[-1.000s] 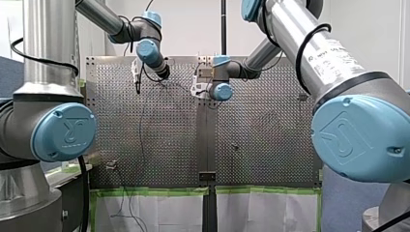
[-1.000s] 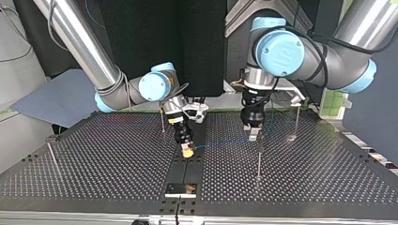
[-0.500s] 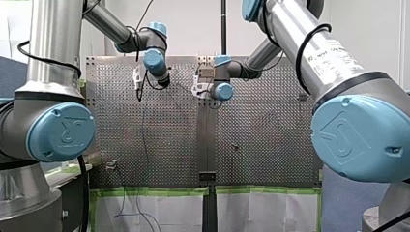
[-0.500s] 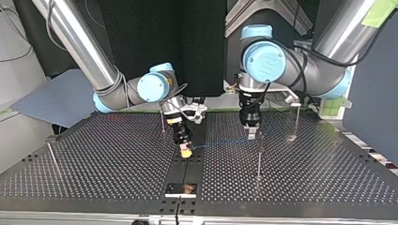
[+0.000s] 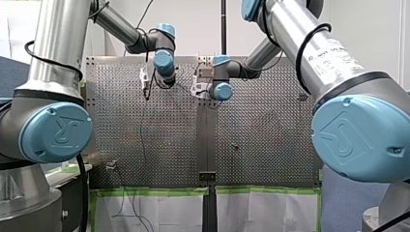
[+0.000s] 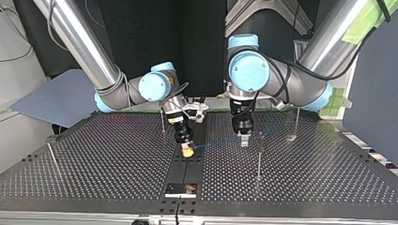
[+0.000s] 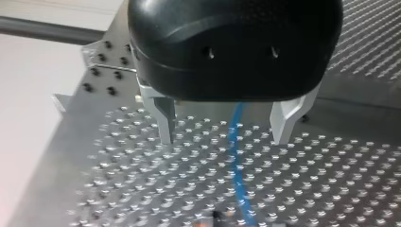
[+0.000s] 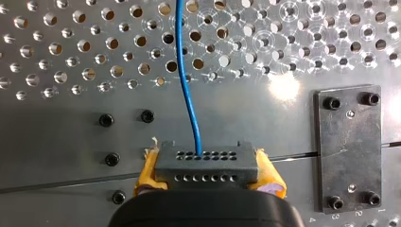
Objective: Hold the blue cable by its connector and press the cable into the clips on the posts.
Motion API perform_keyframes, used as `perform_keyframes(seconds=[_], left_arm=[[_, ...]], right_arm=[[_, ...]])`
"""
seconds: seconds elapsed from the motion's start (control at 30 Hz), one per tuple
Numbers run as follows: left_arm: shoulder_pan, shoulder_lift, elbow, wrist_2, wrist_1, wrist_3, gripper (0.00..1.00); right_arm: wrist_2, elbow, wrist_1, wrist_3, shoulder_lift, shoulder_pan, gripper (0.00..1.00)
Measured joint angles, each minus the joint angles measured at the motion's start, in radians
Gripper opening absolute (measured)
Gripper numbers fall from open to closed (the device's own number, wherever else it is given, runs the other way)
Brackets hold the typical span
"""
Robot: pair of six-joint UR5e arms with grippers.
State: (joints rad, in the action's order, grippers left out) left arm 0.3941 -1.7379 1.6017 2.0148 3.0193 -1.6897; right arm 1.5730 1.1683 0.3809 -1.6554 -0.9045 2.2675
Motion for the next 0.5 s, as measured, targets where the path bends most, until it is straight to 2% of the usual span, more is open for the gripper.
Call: perform_keyframes(seconds=[0.2,0.5], left_arm=[[-0.007,-0.012,-0.039,0.013,-0.002,0.002,1.0],[-0.005,-0.052,-0.045,0.012,0.002,0.008,1.0]], right_arm=[[0.0,0.0,0.0,0.0,0.0,0.0,0.0],[-0.001,0.0,0.0,0.0,0.0,-0.006,0.0]])
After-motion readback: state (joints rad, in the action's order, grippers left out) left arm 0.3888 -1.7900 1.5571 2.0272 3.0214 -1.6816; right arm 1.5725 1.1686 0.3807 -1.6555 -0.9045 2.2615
